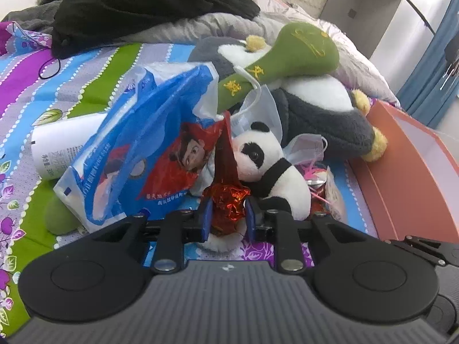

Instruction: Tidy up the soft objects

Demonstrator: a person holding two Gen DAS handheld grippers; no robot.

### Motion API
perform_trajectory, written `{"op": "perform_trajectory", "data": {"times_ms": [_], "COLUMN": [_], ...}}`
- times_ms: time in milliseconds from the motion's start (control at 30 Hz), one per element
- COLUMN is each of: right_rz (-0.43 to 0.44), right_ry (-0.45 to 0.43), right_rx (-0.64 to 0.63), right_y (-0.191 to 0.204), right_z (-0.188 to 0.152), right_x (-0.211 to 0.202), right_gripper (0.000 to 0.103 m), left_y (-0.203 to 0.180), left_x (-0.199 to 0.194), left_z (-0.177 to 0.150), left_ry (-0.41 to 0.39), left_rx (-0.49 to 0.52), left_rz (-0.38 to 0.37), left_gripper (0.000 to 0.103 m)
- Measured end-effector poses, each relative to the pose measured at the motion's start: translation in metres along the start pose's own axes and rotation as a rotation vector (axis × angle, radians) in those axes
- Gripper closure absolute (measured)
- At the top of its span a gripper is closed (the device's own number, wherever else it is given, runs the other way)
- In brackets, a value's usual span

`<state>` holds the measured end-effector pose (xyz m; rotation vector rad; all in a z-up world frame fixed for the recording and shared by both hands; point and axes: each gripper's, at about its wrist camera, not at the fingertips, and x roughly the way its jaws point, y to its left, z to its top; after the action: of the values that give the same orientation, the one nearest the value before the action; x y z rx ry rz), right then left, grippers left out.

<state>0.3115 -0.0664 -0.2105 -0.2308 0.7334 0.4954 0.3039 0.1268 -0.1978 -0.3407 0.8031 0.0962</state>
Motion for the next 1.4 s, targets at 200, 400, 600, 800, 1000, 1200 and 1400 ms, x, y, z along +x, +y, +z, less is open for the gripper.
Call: {"op": "perform_trajectory", "data": {"times_ms": [200,400,600,800,1000,1200,1400], "right_rz": [-0.019,-0.030,-0.058,-0.031,0.040,0.149,0.234], "right_ry": [-0.041,-0.063,-0.071,-0.030,0.035,0.078,0.099], "right_rx": [-0.030,-0.073,-0.234,-0.312,-0.254,-0.145,0.023], "right_y": [0.001,0.010,0.038,0.057,0.062,0.054,0.037], "right_z": [0.001,-0.010,-0.037,-0.064,-0.080,-0.083,-0.081], "right_x": [-0.023,-0.053,-0.080,-0.099,-0.107,-0.108,-0.102], "right_gripper": [0.099,0.099,0.099,0.098,0.096,0.077,0.049], "left_y": [-0.006,-0.014,-0.018,-0.025,-0.024,-0.016,-0.012], "left_x": [-0.026,-0.061,-0.094,-0.116,-0.123,-0.128,-0.127], "left_z": [-0.003,-0.023,-0.054,-0.085,-0.112,-0.122,-0.123], "left_ry": [-0.042,-0.062,-0.039,0.004,0.059,0.080,0.081], "left_rx": [-0.008,-0.010,-0.023,-0.024,-0.016,-0.038,-0.051], "left_rz": [-0.013,-0.046,-0.065,-0.088,-0.075,-0.055,-0.046], "left_gripper": [0.079,0.079,0.079,0.079,0.079,0.079,0.079]}}
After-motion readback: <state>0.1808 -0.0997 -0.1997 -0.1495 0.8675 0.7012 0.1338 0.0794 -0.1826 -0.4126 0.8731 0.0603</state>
